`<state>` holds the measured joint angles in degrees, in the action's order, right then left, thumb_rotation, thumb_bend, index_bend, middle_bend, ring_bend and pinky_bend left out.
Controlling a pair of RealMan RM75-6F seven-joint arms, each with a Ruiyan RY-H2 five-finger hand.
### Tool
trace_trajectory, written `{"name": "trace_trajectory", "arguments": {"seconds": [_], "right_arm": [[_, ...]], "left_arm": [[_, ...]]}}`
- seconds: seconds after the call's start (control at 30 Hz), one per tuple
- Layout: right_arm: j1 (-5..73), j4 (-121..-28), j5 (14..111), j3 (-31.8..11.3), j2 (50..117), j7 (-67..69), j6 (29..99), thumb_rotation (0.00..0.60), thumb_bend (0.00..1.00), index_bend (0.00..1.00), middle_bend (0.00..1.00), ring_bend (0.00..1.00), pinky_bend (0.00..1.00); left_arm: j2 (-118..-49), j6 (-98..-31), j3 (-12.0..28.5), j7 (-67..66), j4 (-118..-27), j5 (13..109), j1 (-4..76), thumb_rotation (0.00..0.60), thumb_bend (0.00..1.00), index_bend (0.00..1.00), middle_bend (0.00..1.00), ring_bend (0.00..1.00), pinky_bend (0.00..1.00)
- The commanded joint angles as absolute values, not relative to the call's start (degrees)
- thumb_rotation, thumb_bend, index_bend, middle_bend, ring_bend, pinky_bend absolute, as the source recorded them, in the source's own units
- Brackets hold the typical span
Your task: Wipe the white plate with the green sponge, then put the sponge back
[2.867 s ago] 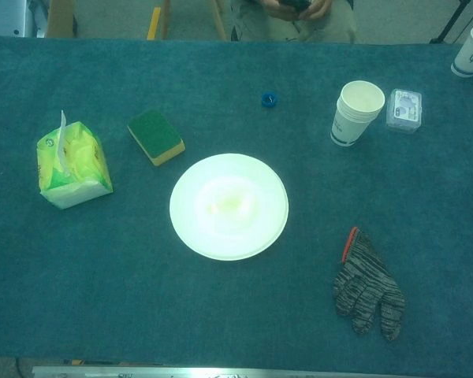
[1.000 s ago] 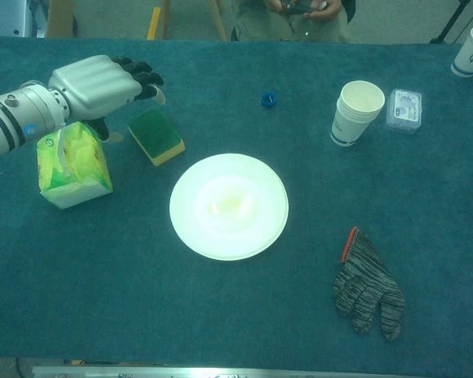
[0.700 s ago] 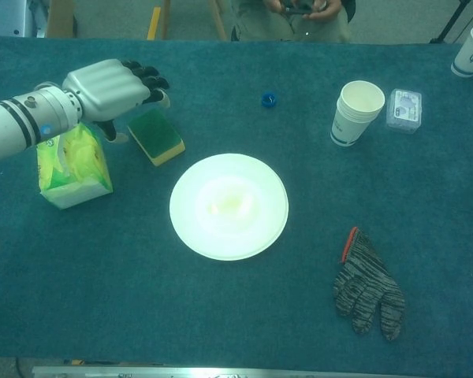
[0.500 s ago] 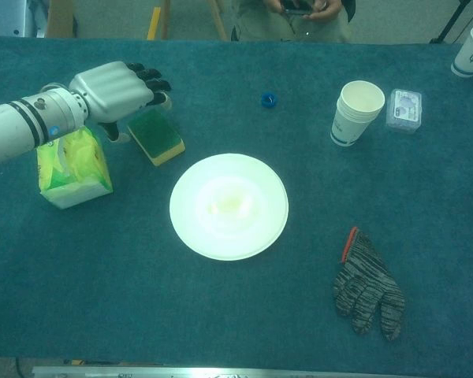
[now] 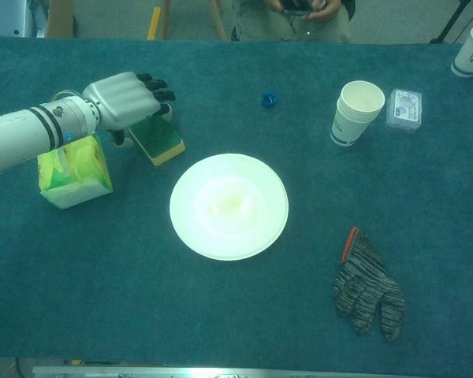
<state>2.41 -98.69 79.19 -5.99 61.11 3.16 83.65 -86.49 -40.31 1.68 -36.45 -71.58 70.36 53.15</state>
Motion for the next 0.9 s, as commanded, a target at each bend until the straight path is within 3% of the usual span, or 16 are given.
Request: {"name": "trace_trajectory", "arguments": {"seconds": [0.03,0.37,0.9], "right_arm": [[2.4,-98.7,79.1,-6.0,61.1,3.1,83.6,0.6,0.2,0.0,0.02,0.0,0.21],[2.4,-98.6,78.5,-6.1,60.9,2.8,83.4,0.6,0.2,0.0,0.02,0.0,0.21],[2.1,-98.6,78.5,-6.2,60.8,2.9,83.8,0.6,0.2,0.0,0.02,0.0,0.21]], "left_arm": [[-87.4,-40.1,1.4,-36.0,-70.4,70.8,53.5,0.6,0.21,0.25,0.08,0.0,0.08],[-89.4,-39.5,1.6,-34.0,-66.8,71.2,54.3,0.6,0.21,0.27,0.08,0.0,0.08],[-90.7,-40.3,2.3,-31.7,-65.5,69.9,53.7,0.6,0.22,0.42,0.12,0.0,0.08]]}}
